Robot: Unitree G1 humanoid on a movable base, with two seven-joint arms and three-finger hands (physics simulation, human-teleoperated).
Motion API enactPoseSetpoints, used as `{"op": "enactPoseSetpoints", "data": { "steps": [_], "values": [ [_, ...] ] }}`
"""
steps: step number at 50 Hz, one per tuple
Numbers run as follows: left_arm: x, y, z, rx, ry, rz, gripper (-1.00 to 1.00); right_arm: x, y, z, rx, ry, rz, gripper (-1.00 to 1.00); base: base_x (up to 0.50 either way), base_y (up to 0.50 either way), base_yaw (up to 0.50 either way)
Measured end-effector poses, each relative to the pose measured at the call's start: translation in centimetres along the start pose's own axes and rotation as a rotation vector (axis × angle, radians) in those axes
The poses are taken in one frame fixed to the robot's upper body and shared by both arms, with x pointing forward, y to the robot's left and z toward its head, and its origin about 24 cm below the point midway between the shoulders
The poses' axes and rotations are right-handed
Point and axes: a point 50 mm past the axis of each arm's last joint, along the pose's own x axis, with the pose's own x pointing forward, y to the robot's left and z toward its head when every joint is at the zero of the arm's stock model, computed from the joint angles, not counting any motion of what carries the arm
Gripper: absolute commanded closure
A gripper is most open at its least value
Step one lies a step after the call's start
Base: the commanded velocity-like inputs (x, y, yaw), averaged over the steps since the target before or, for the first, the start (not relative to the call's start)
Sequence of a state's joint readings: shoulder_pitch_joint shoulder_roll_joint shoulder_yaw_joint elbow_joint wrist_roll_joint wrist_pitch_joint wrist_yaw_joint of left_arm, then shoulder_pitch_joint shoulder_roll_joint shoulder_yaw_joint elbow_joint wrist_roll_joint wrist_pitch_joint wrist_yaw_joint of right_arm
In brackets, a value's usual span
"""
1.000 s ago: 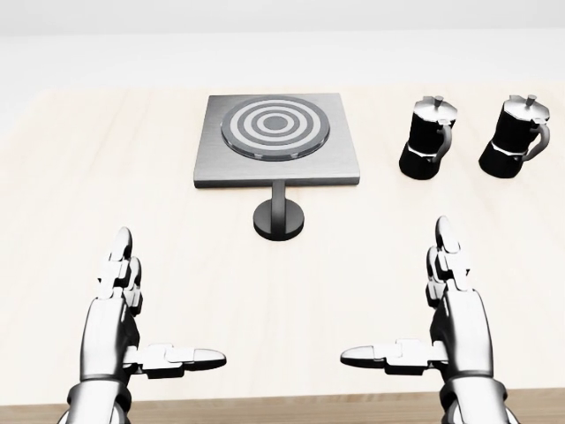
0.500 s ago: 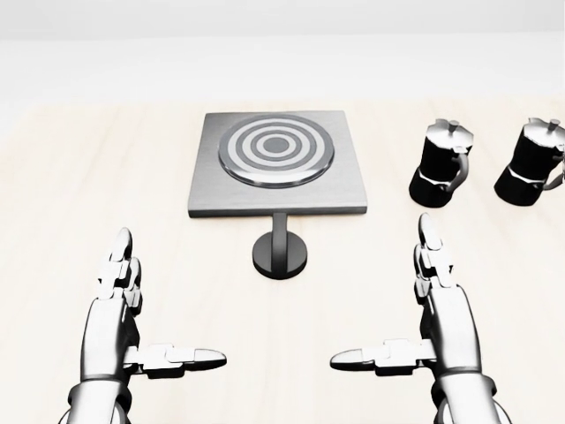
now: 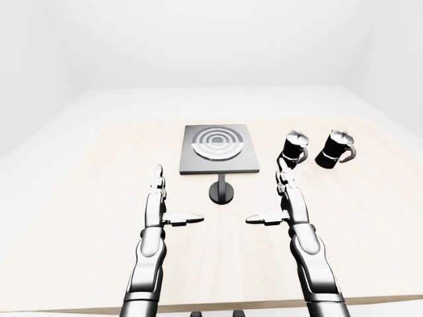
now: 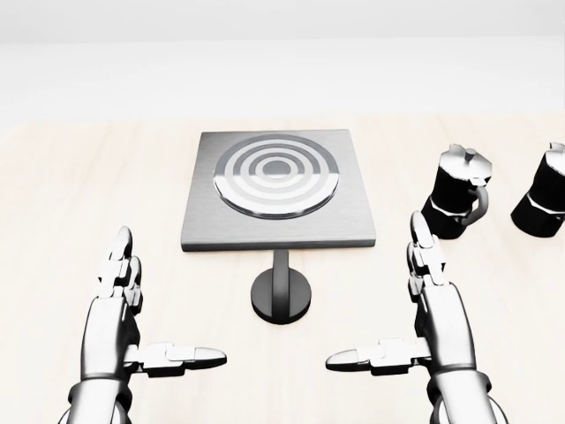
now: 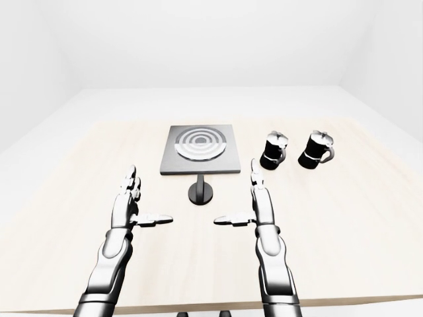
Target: Turn off the stove.
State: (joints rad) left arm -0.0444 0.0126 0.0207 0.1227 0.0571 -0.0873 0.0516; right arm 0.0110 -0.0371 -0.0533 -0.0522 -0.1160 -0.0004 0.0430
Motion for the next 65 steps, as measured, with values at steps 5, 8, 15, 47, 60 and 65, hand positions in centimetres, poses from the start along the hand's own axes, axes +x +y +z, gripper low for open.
{"op": "enactPoseSetpoints", "data": {
  "steps": [5, 8, 15, 47, 60, 65],
  "values": [
    [0.0, 0.0, 0.0, -0.001, 0.000, 0.000, -1.00, 0.0, 0.0, 0.0, 0.002, 0.001, 0.002, -1.00, 0.36, 0.00, 0.00],
    [0.0, 0.0, 0.0, -0.002, -0.001, 0.001, -1.00, 0.0, 0.0, -0.1, 0.005, 0.000, 0.002, -1.00, 0.13, 0.00, 0.00],
    [-0.1, 0.1, -0.1, -0.007, 0.003, 0.011, -1.00, 0.0, 0.0, -0.1, 0.015, -0.002, 0.005, -1.00, 0.00, 0.00, 0.00],
    [7.8, 13.7, 15.2, -0.346, -0.326, 0.497, -1.00, -0.1, 0.0, 0.0, 0.043, -0.023, 0.016, -1.00, 0.00, 0.00, 0.00],
    [10.5, 19.6, 18.7, -0.411, -0.320, 0.717, -1.00, -0.2, 0.0, 0.1, 0.043, -0.028, 0.014, -1.00, 0.00, 0.00, 0.00],
    [10.4, 21.7, 19.5, -0.441, -0.314, 0.813, -1.00, -0.2, 0.0, 0.1, 0.040, -0.030, 0.014, -1.00, 0.00, 0.00, 0.00]
  ]
}}
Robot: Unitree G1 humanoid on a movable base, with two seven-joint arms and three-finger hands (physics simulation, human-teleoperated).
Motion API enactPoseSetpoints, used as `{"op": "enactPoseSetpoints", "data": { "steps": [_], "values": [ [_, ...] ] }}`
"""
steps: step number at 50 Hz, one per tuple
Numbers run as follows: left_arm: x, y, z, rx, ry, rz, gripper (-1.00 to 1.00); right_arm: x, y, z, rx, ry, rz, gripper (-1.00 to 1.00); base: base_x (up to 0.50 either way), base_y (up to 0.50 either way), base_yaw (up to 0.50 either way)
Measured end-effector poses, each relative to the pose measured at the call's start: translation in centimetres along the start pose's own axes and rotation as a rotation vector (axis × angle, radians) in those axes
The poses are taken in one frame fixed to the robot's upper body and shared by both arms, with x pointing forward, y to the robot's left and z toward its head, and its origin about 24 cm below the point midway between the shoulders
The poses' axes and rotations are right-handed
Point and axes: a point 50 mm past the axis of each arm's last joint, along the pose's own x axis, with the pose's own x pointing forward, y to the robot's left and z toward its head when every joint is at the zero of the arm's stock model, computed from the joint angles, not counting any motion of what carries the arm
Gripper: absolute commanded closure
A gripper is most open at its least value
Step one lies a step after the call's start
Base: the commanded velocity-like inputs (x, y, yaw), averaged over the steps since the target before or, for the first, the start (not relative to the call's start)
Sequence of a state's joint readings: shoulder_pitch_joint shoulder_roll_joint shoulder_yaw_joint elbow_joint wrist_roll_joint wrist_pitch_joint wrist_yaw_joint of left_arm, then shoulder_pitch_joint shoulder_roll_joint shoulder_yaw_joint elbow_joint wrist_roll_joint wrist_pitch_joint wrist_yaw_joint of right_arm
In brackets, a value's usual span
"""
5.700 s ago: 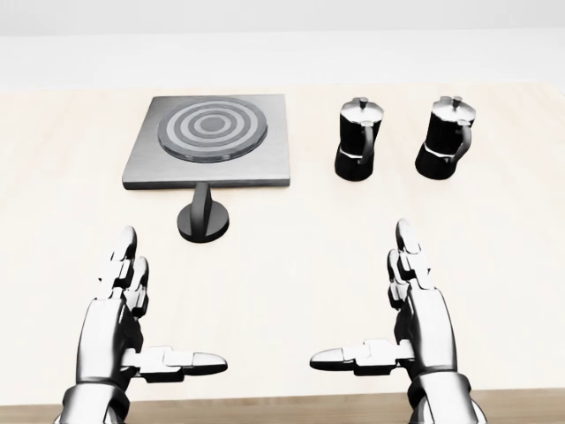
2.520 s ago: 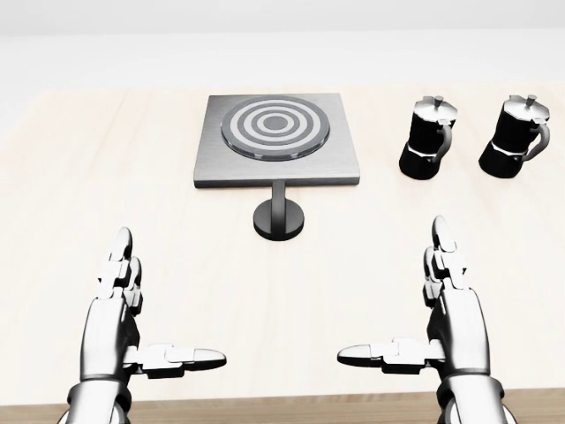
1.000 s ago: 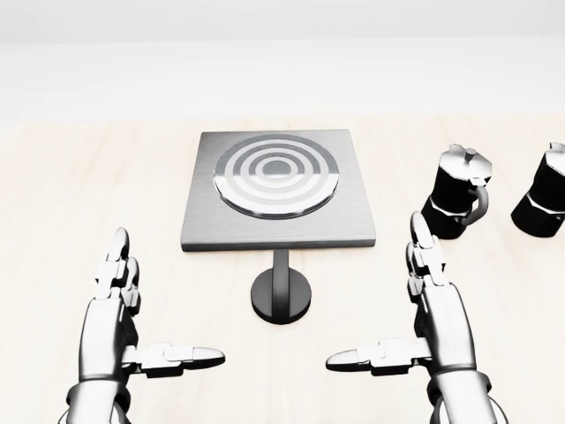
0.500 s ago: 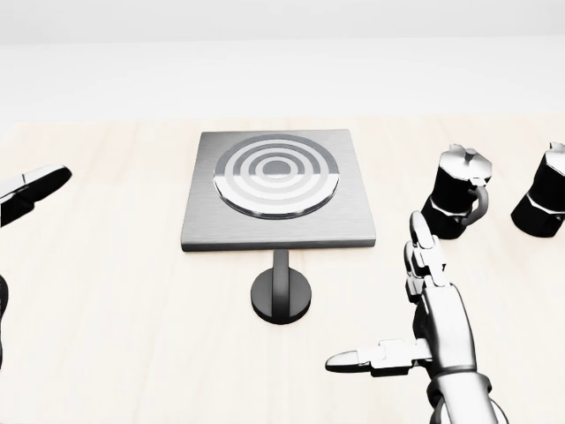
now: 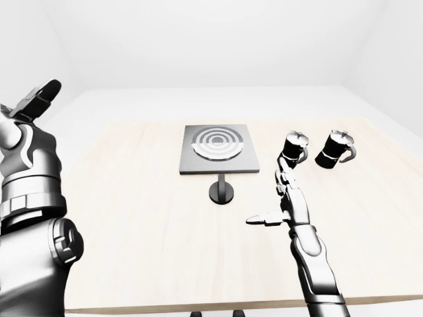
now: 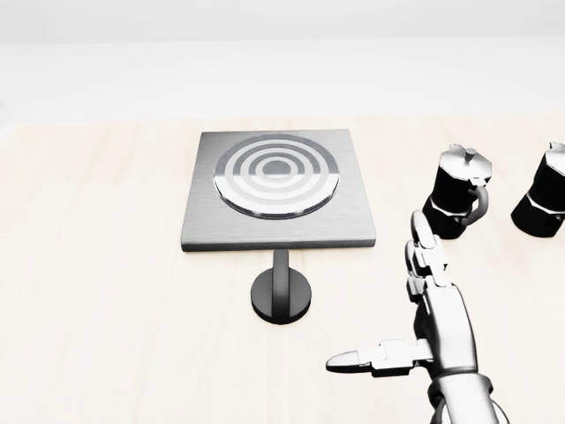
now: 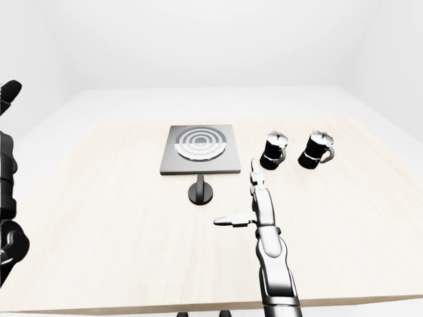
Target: Turn off the stove.
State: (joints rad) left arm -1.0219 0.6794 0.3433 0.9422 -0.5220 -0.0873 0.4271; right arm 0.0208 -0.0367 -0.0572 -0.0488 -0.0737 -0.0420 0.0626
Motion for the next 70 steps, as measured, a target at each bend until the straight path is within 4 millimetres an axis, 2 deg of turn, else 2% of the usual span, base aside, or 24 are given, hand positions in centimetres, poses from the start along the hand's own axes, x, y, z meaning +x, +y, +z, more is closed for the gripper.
{"op": "enactPoseSetpoints", "data": {
  "steps": [13, 22, 30, 43, 70],
  "values": [
    [1.7, 3.3, 1.1, 0.005, 0.063, 0.242, -1.00, 0.0, 0.0, 0.0, -0.010, -0.001, -0.002, -1.00, 0.00, 0.00, 0.00],
    [2.1, 5.3, 1.3, -0.019, 0.097, 0.316, -1.00, -0.1, 0.0, 0.1, -0.014, -0.002, -0.004, -1.00, 0.00, 0.00, 0.00],
    [2.0, 6.6, 0.6, -0.010, 0.127, 0.355, -1.00, 0.0, 0.0, 0.1, -0.016, 0.001, -0.006, -1.00, 0.00, 0.00, 0.00],
    [1.9, 7.1, -0.2, 0.013, 0.150, 0.369, -1.00, -0.1, -0.1, 0.0, -0.019, 0.008, -0.019, -1.00, 0.00, 0.00, 0.00],
    [1.8, 7.1, -0.5, 0.024, 0.156, 0.371, -1.00, 0.0, 0.1, -0.2, -0.025, 0.013, -0.011, -1.00, 0.00, 0.00, 0.00]
  ]
}}
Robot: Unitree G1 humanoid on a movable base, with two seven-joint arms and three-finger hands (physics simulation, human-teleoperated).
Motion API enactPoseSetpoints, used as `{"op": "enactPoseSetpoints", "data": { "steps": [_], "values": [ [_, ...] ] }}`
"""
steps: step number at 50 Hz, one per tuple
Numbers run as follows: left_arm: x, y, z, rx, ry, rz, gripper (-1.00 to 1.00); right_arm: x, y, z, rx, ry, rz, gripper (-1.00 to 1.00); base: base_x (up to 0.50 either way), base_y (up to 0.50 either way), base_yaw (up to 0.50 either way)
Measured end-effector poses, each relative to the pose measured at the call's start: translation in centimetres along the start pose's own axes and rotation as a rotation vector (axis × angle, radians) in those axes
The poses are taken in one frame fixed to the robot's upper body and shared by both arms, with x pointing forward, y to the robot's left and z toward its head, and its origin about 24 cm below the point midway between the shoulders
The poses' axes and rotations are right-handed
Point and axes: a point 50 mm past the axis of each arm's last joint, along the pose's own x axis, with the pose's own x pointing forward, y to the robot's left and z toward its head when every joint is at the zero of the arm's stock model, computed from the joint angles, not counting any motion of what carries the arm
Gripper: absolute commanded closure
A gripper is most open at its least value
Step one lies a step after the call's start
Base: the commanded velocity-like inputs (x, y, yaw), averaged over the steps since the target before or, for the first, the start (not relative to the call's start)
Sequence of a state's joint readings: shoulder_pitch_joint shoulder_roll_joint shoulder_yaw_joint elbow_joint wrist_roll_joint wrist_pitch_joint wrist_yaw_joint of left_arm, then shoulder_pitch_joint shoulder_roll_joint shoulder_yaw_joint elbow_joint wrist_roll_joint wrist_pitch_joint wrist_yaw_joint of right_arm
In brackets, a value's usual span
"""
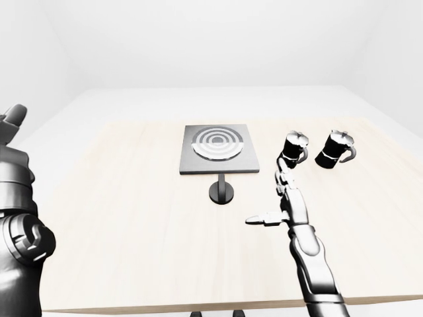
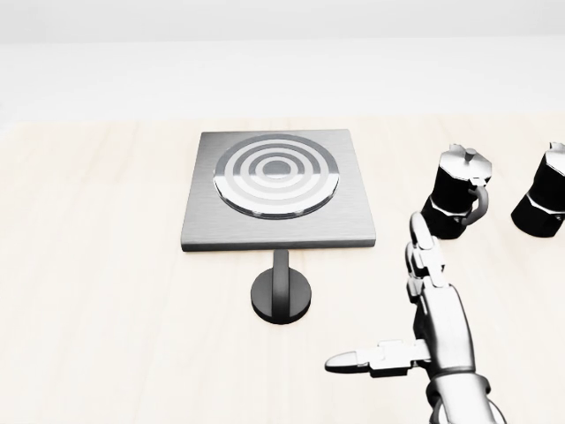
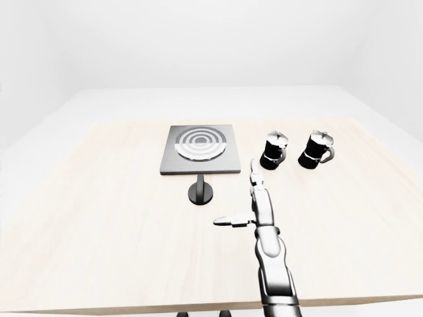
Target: Turn off the stove.
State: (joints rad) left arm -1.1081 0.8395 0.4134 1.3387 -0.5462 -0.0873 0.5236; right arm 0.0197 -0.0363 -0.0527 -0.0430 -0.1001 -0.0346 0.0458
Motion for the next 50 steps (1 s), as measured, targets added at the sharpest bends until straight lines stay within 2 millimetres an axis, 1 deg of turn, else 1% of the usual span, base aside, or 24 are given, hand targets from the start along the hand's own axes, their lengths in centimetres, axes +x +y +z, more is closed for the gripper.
{"op": "enactPoseSetpoints", "data": {
  "steps": [18, 50],
  "values": [
    [-0.03, -0.06, 0.02, 0.003, -0.005, -0.003, -1.00, 0.39, 0.55, -0.58, -0.005, 0.012, 0.030, -1.00, 0.00, 0.00, 0.00],
    [-0.02, 0.09, -0.23, 0.013, -0.010, -0.005, -1.00, 0.68, 0.98, -0.84, -0.033, 0.042, 0.045, -1.00, 0.00, 0.00, 0.00]
  ]
}}
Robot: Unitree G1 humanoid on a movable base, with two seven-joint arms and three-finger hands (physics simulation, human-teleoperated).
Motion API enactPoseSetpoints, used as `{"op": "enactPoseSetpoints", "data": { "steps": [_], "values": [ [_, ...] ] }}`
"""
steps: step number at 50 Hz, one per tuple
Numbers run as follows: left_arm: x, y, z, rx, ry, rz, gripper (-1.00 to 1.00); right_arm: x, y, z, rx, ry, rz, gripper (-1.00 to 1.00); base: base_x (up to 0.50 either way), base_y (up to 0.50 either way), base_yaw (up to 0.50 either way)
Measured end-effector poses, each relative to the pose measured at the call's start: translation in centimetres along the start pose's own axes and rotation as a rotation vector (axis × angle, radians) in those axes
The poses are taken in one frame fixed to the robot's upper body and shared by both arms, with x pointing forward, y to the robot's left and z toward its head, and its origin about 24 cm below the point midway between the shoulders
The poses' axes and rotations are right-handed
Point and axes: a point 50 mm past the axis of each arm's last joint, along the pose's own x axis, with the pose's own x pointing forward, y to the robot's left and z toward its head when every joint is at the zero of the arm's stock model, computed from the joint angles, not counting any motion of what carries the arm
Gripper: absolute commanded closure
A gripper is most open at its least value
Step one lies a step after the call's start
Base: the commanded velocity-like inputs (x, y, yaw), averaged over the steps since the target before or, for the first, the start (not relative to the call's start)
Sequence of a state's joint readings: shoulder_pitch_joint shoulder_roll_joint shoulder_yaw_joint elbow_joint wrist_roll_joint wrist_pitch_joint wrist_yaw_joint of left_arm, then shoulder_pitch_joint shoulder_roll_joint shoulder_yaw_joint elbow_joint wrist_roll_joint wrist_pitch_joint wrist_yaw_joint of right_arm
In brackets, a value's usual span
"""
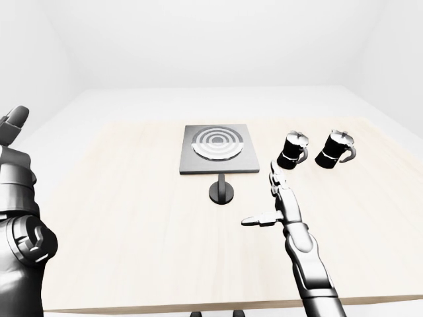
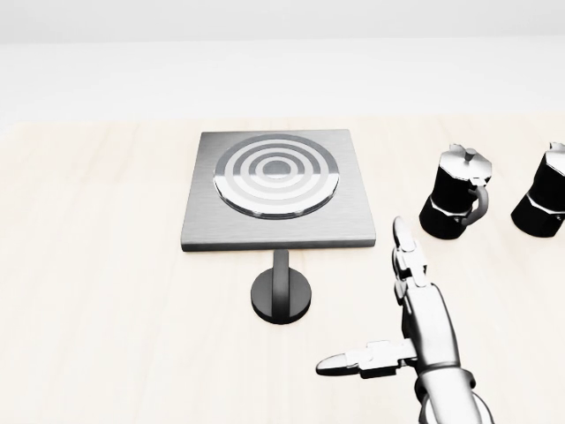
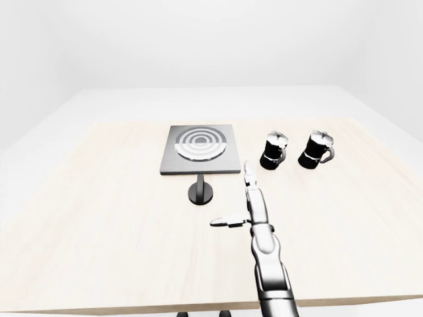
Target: Turn off the stove.
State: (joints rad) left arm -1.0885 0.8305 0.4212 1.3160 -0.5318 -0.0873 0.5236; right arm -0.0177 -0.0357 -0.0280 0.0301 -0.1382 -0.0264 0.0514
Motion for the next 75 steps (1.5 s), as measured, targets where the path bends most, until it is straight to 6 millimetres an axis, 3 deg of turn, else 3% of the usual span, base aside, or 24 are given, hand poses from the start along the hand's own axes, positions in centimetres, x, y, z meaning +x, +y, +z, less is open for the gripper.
{"op": "enactPoseSetpoints", "data": {
  "steps": [25, 51, 75],
  "values": [
    [0.0, 0.0, 0.1, -0.004, -0.002, 0.001, -1.00, 0.5, 0.7, 0.7, -0.015, -0.002, 0.024, -1.00, 0.00, 0.00, 0.00],
    [0.1, 0.1, 0.2, -0.012, 0.001, 0.003, -1.00, 0.9, 3.8, 1.2, -0.042, -0.011, 0.126, -1.00, 0.00, 0.00, 0.00],
    [0.1, 0.1, 0.2, -0.010, 0.000, 0.002, -1.00, 0.0, 6.2, 0.0, -0.059, 0.006, 0.200, -1.00, 0.00, 0.00, 0.00]
  ]
}}
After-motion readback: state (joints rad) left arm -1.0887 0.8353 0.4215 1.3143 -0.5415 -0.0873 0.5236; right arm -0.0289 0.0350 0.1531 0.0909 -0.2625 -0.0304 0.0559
